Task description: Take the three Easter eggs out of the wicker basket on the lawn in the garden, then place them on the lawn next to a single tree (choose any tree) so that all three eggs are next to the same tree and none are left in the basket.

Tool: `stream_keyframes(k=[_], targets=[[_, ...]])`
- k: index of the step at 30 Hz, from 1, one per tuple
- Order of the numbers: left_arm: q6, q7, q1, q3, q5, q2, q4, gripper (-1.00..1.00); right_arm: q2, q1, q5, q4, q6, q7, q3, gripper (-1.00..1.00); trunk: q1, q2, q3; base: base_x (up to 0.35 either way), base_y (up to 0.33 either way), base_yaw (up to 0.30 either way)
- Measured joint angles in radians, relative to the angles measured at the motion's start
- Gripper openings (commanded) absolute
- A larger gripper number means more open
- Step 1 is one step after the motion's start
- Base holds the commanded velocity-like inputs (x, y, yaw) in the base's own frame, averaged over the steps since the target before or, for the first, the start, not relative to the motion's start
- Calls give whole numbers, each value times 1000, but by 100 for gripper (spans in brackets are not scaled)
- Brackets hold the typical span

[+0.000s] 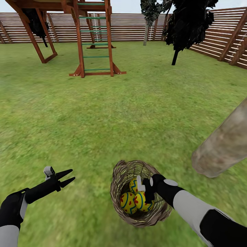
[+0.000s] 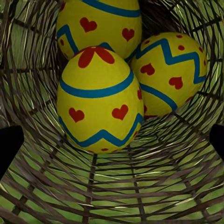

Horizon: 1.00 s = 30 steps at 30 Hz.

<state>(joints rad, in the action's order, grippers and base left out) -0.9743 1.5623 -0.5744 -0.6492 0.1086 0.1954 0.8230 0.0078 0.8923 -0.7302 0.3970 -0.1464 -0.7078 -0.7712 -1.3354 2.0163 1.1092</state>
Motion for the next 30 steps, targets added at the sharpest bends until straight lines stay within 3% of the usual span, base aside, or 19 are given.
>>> stream_keyframes(k=[15,30], targets=[[0,0,0,-1,-2,3,3,100,38,0,-2,13,-1,-10,0,100,0,0,0,0,0,0],[0,0,0,0,-3,0,2,100,37,0,-1,6,0,-9,0,100,0,0,19,0,0,0]])
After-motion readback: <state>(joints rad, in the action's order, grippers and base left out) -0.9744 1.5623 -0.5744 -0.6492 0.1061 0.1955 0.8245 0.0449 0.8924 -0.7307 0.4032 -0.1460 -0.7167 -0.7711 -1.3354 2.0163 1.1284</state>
